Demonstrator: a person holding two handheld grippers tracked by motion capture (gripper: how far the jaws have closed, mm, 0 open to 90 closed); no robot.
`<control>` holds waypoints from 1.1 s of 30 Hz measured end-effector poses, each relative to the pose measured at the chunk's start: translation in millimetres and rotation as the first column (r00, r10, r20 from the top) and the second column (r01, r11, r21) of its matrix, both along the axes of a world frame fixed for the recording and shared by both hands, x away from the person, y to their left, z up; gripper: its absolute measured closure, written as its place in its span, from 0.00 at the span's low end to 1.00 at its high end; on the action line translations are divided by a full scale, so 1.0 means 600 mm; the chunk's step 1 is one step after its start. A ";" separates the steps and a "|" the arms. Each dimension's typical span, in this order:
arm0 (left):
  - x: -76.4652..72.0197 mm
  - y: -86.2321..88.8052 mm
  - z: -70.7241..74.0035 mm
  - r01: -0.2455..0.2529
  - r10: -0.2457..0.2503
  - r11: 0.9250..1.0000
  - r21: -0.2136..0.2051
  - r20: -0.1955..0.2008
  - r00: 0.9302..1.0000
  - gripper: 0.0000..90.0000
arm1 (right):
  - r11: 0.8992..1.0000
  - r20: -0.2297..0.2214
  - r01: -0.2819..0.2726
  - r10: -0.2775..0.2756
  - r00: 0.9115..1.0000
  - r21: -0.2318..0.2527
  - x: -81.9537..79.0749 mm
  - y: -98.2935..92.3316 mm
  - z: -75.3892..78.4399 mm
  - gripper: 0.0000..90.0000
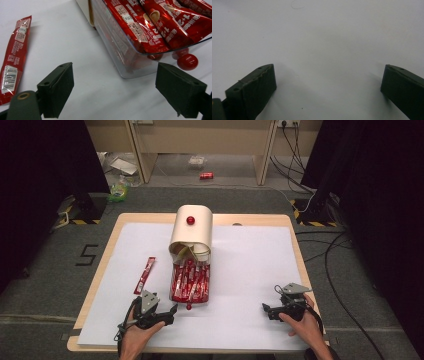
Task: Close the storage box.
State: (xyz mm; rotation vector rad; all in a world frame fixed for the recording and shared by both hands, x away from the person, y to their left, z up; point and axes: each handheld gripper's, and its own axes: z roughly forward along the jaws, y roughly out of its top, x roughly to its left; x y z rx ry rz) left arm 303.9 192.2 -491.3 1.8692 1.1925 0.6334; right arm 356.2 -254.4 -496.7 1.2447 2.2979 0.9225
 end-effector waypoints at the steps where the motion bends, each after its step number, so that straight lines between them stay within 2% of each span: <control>1: 0.001 -0.002 -0.001 -0.008 0.008 1.000 -0.001 0.000 1.000 0.17 | 1.000 0.000 -0.002 0.002 1.000 -0.002 0.000 0.000 0.000 0.01; 8: 0.006 0.001 0.000 -0.006 0.006 1.000 -0.025 -0.009 1.000 0.17 | 1.000 -0.003 0.000 0.000 1.000 0.001 0.000 0.000 0.000 0.01; 12: 0.013 0.001 0.006 -0.013 0.014 0.999 -0.048 0.010 1.000 0.17 | 1.000 -0.004 0.000 0.000 1.000 0.002 0.000 0.000 0.000 0.01; 15: 0.024 0.003 0.015 -0.025 0.027 0.996 -0.087 0.027 0.999 0.17 | 1.000 -0.005 0.000 0.000 1.000 0.002 0.000 0.000 0.000 0.00; 22: 0.031 0.007 0.016 -0.036 0.038 0.994 -0.105 0.021 0.999 0.18 | 1.000 -0.005 0.000 0.000 1.000 0.002 0.000 0.000 0.000 0.00; 33: 0.050 0.004 0.020 -0.042 0.043 0.994 -0.102 0.008 0.999 0.17 | 1.000 -0.005 0.000 0.000 1.000 0.002 0.000 0.000 0.000 0.00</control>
